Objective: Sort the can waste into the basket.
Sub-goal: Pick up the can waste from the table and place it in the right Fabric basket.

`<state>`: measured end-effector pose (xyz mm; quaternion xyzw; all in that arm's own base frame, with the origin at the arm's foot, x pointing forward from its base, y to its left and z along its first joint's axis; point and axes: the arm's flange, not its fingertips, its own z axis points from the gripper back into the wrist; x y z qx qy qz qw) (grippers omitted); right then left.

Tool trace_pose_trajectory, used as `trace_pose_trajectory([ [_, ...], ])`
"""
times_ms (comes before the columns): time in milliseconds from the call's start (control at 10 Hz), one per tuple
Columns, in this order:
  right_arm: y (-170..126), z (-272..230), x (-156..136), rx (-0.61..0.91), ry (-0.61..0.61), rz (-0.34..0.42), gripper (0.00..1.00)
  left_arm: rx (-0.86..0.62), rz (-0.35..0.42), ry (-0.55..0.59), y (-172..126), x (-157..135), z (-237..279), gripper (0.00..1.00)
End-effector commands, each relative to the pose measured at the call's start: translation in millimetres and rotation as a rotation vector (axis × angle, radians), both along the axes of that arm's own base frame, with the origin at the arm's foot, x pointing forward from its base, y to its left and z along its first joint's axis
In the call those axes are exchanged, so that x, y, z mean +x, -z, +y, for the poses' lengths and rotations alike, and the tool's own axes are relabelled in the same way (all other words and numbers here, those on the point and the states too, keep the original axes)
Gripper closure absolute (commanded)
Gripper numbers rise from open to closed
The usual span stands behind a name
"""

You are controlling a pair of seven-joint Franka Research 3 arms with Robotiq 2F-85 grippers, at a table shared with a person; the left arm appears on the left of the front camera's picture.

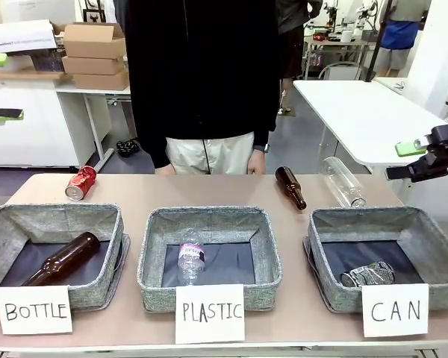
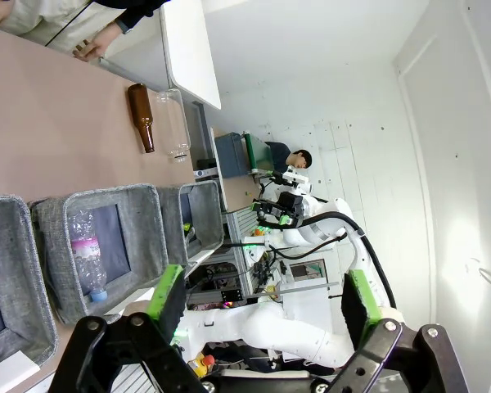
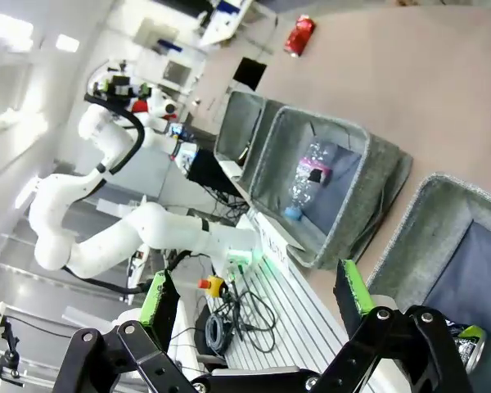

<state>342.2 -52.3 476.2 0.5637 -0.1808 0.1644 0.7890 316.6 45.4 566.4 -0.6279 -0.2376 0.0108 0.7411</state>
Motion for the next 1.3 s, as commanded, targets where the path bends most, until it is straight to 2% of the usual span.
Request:
trace_pose_trajectory([
  [0,-5.8,0.4,-1.3,-0.006,-0.002,0.019,0.0,-0.013,-0.026,0.005,-1.2,0.7,-1.5,0.0],
  [300,-5.8,0.4,-1.3,-0.006,-0.002,0.019,0.0,-0.013,-0.026,0.005,-1.2,0.7,-1.5,0.0],
  [400,-5.8,0.4,-1.3,-0.006,-0.002,0.019,0.0,0.0,0.0,0.0,0.0,0.0,0.0,0.0],
  [500,-5.8,0.4,-1.3,-0.006,-0.002,0.019,0.0,0.231,0.087,0.001,0.0,41.8,-9.0,0.0],
  [600,-5.8,0.4,-1.3,-0.006,-0.002,0.019,0.0,0.507,0.153,-0.173,3.8,96.4,-14.2,0.0],
  [700,-5.8,0.4,-1.3,-0.006,-0.002,0.019,0.0,0.783,0.228,-0.255,16.0,146.5,-15.2,0.0],
  [800,-5.8,0.4,-1.3,-0.006,-0.002,0.019,0.0,0.994,0.352,-0.298,35.6,191.6,-15.4,0.0],
  [900,-5.8,0.4,-1.3,-0.006,-0.002,0.019,0.0,1.085,0.369,-0.336,52.3,221.7,-11.1,0.0],
  [1000,-5.8,0.4,-1.3,-0.006,-0.002,0.019,0.0,1.142,0.363,-0.347,72.6,245.7,-2.9,0.0],
  [1100,-5.8,0.4,-1.3,-0.006,-0.002,0.019,0.0,1.022,0.32,-0.354,85.5,271.7,8.8,0.0],
  [1200,-5.8,0.4,-1.3,-0.006,-0.002,0.019,0.0,0.8,0.372,-0.451,76.9,280.0,19.6,0.0],
])
